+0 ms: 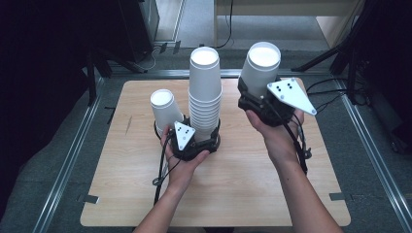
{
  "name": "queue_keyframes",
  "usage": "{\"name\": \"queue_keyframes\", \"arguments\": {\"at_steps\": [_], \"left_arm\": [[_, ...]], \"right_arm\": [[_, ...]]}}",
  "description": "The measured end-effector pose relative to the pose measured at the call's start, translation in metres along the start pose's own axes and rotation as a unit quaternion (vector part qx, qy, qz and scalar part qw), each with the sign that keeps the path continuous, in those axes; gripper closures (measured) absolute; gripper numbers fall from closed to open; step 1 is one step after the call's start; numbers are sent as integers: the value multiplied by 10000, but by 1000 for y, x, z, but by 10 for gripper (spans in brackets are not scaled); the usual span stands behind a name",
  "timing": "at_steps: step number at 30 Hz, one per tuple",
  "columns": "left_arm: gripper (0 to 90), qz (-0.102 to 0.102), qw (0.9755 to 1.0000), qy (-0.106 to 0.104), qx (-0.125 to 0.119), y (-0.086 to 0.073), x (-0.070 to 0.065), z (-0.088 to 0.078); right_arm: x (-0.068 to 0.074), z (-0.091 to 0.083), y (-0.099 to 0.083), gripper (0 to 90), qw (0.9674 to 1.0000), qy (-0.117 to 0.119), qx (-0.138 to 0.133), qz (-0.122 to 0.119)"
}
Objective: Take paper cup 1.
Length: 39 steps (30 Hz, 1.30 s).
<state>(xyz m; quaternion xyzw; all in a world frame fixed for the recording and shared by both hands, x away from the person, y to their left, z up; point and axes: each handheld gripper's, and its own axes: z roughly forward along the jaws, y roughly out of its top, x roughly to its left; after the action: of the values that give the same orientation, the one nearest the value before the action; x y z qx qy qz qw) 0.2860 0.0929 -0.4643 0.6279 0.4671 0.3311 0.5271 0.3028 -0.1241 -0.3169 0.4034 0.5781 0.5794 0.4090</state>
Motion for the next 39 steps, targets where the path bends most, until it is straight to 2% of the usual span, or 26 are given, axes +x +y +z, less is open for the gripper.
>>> {"name": "queue_keyframes", "arguments": {"at_steps": [2, 3, 4, 6, 7, 9, 12, 25, 30, 33, 38, 39], "left_arm": [[0, -33, 10000, -35, 23, 0, 1, -2], [0, -89, 9999, -104, 56, -1, 2, -5], [0, -85, 9998, -128, 85, -1, 2, -7], [0, -13, 9998, -184, 97, -4, 3, -12], [0, 57, 9996, -223, 136, -7, 4, -17], [0, 63, 9996, -244, 161, -8, 4, -19], [0, 62, 9993, -313, 216, -13, 7, -27], [0, 6, 9987, -424, 268, -30, 8, -50], [0, -93, 9985, -448, 295, -38, 12, -60], [0, -22, 9984, -429, 364, -40, 13, -62], [0, -65, 9981, -457, 397, -42, 14, -65], [0, -44, 9980, -473, 406, -42, 13, -66]], "right_arm": [[-1, -2, -5, 198, 10000, 6, 22, 23], [-3, -7, -18, 198, 10000, -14, 54, 18], [-4, -9, -22, 199, 10000, -22, 55, 20], [-5, -12, -27, 200, 10000, -32, 59, 10], [-6, -16, -38, 200, 9999, -40, 96, -17], [-6, -17, -43, 199, 9999, -52, 129, -24], [-7, -24, -62, 199, 9996, -68, 233, -126], [-4, -45, -102, 199, 9991, -37, 389, -144], [-4, -53, -122, 199, 9985, -49, 524, -174], [-6, -57, -130, 199, 9982, -51, 576, -170], [-7, -63, -142, 198, 9977, -44, 656, -169], [-7, -67, -150, 198, 9972, -35, 702, -251]]}}
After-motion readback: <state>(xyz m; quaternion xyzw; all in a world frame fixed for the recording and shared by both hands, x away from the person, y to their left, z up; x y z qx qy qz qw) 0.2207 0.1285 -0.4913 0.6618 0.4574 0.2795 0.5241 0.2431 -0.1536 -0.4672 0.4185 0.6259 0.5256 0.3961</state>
